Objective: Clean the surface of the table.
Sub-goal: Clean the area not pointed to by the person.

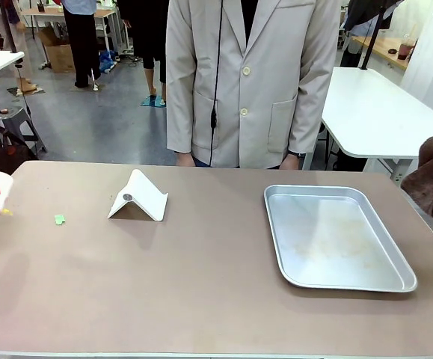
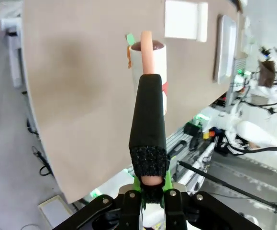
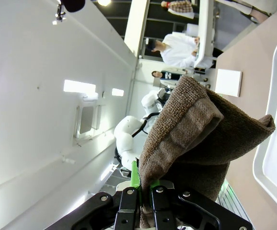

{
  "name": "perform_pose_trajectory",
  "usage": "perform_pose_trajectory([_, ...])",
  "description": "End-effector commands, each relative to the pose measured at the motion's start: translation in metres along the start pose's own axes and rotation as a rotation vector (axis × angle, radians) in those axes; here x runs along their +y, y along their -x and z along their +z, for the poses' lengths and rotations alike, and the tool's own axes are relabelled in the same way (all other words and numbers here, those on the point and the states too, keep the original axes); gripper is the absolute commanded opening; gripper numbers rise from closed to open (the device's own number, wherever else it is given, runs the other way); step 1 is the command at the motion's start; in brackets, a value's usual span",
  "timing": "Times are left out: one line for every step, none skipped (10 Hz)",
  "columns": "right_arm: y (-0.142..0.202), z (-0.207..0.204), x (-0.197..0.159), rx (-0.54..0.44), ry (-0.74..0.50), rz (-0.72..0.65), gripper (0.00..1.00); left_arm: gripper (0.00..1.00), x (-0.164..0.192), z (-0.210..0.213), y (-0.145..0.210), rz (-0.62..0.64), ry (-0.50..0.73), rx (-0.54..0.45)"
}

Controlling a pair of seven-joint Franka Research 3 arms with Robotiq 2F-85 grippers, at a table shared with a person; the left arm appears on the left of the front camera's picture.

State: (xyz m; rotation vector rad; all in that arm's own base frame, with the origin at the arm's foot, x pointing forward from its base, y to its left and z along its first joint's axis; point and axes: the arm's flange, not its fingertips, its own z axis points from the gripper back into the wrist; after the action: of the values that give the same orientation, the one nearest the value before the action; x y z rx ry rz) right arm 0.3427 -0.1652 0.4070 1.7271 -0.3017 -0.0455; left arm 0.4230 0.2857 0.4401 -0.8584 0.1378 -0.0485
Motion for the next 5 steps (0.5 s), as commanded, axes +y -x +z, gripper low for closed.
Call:
perform_pose_trajectory([0.001,-0.001,0.005,0.003,-0.005,-0.001,0.07,0.16,-0.006,-0.033,0.005,0.015,-0.054,0.032])
perform_pose_trajectory([0.001,-0.001,0.005,0.003,-0.005,-0.001,0.07,0.16,-0.008,-0.046,0.002,0.013,-0.077,0.026])
perform_pose_trajectory([0.001,-0.001,0.005,0.003,-0.005,-0.001,0.07,0.16,-0.01,-0.056,0.0,0.005,-0.093,0.025])
perform_pose_trajectory([0.001,-0.001,0.005,0.003,-0.005,-0.001,0.07,0.16,-0.013,-0.064,-0.002,-0.006,-0.093,0.02])
perform_pose_trajectory([0.001,-0.001,0.005,0.003,-0.005,-0.001,0.07,0.16,-0.012,-0.07,-0.005,-0.014,-0.097,0.024])
